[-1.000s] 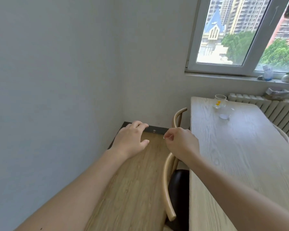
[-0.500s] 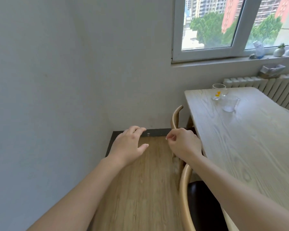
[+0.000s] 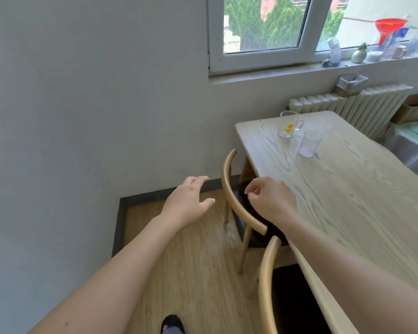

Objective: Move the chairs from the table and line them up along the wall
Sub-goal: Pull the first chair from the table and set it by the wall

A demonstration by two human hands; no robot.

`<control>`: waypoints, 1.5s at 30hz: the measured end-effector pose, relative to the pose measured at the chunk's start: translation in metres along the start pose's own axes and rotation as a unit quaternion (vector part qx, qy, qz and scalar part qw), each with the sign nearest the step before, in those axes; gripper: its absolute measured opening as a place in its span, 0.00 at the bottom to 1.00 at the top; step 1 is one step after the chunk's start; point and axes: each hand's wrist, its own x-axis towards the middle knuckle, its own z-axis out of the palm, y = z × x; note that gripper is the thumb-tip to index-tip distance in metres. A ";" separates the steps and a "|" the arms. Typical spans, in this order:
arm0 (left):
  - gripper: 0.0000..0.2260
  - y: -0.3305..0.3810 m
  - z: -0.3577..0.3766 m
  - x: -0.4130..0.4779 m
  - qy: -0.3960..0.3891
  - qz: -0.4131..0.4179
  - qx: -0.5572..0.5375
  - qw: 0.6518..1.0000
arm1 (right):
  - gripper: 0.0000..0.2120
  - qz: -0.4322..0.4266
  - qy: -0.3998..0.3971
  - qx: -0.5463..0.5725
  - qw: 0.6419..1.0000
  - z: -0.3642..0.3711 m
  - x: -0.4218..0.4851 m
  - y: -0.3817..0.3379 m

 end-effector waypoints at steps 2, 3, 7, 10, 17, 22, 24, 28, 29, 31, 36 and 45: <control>0.25 -0.004 0.007 0.027 -0.020 0.009 -0.009 1.000 | 0.09 0.018 0.001 0.002 1.000 0.004 0.017 0.004; 0.25 -0.007 0.011 0.039 -0.032 0.015 -0.010 0.999 | 0.09 0.027 -0.001 0.003 1.000 0.006 0.025 0.005; 0.22 -0.029 0.015 0.100 -0.068 0.045 -0.021 0.996 | 0.10 0.074 -0.018 -0.005 0.997 0.019 0.073 0.007; 0.22 -0.050 0.017 0.148 -0.090 0.045 -0.036 0.994 | 0.11 0.110 -0.030 -0.011 0.993 0.032 0.108 0.002; 0.32 -0.094 0.062 0.232 -0.184 -0.013 -0.078 0.980 | 0.11 0.166 -0.040 -0.020 0.985 0.079 0.186 -0.007; 0.36 -0.102 0.116 0.261 -0.253 -0.118 -0.199 0.939 | 0.13 0.202 -0.082 -0.024 0.976 0.109 0.207 0.016; 0.37 -0.101 0.132 0.262 -0.270 -0.148 -0.227 0.924 | 0.14 0.216 -0.094 -0.029 0.972 0.115 0.209 0.027; 0.40 -0.097 0.166 0.264 -0.305 -0.213 -0.251 0.893 | 0.14 0.234 -0.120 -0.028 0.964 0.132 0.215 0.049; 0.41 -0.097 0.173 0.265 -0.313 -0.230 -0.257 0.885 | 0.14 0.237 -0.127 -0.022 0.963 0.137 0.216 0.055; 0.41 -0.095 0.184 0.265 -0.323 -0.257 -0.265 0.871 | 0.14 0.243 -0.141 -0.011 0.960 0.144 0.218 0.063; 0.40 -0.090 0.211 0.272 -0.328 -0.306 -0.277 0.850 | 0.14 0.259 -0.160 0.017 0.952 0.154 0.218 0.084; 0.30 -0.083 0.238 0.286 -0.290 -0.469 -0.459 0.697 | 0.14 0.248 -0.181 0.032 0.951 0.162 0.221 0.110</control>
